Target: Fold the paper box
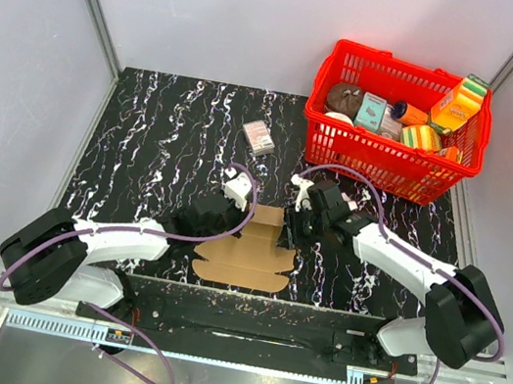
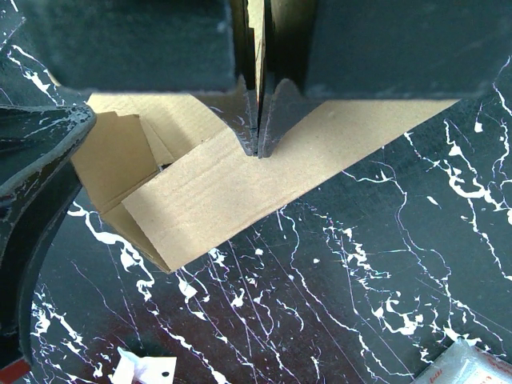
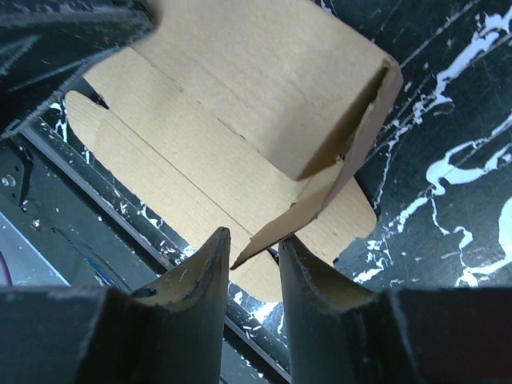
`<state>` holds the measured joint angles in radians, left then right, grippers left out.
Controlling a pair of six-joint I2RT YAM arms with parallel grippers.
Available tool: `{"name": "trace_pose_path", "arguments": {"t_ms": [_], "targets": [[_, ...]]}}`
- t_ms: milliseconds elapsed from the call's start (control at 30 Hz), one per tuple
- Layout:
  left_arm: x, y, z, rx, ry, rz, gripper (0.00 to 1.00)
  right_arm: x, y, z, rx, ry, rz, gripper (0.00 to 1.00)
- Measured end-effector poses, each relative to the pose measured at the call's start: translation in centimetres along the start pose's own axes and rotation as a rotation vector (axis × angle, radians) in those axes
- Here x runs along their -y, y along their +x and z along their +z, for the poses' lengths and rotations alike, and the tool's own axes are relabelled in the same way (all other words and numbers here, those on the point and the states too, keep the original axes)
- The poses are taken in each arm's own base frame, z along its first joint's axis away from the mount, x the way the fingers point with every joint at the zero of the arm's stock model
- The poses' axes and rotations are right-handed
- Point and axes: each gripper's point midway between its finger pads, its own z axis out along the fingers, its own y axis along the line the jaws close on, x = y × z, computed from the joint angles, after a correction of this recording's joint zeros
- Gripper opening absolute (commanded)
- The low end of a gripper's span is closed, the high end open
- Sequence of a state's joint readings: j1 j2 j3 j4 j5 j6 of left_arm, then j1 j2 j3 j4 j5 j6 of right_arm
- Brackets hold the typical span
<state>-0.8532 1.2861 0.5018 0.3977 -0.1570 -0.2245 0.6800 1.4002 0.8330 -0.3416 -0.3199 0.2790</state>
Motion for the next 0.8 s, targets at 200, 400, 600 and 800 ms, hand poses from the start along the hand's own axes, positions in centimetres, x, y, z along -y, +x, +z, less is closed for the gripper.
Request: {"name": "trace_pose_path", "arguments": {"t_ms": [200,400,600,800], "targets": [[0.0,0.0,0.0,0.000,0.001,0.000,0.00,-0.8,-0.9,0.6,0.008,-0.044,0.000,0.38],[0.0,0.0,0.0,0.000,0.000,0.000,0.00,-1.3,-1.3,1.4,0.014,-0.078,-0.003,0.39],[-0.1,0.0,0.0,0.000,-0.002,-0.001,0.00,-1.9,-2.1,2.0,0.038,-0.117,-0.011,0.45],[-0.1,0.0,0.0,0.000,-0.002,-0.001,0.00,-3.1,-3.4,2.1,0.099,-0.190,-0.037,0.53]]}}
